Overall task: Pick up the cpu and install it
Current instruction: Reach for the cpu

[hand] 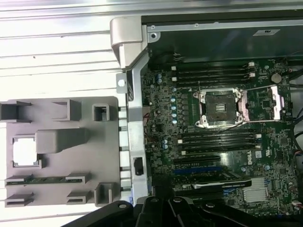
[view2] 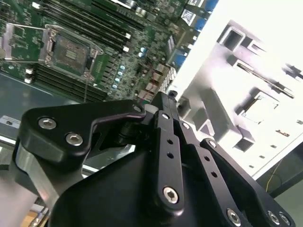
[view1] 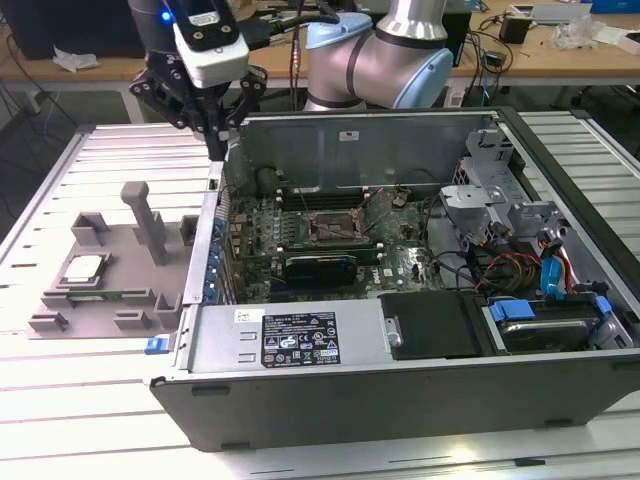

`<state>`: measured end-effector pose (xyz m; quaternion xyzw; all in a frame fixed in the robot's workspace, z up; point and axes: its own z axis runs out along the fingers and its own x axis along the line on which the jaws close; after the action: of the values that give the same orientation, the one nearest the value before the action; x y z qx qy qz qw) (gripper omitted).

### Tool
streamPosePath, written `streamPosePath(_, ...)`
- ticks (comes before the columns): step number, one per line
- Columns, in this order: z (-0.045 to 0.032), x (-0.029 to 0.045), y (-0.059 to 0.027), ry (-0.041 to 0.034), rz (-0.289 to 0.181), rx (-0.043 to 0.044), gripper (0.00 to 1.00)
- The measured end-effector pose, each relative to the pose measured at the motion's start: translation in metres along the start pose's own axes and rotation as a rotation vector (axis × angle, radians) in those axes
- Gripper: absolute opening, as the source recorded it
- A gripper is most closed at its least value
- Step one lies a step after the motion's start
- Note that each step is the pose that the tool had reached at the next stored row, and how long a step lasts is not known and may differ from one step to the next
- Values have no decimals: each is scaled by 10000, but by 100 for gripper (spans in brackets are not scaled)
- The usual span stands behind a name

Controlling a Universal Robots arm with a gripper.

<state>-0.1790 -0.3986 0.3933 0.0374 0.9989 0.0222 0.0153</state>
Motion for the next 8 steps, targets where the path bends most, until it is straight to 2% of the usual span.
streamPosePath(5,-6,186,-13,-41,-2,-3,11)
streamPosePath(8,-14,413,-29,-93,-5,-7,11)
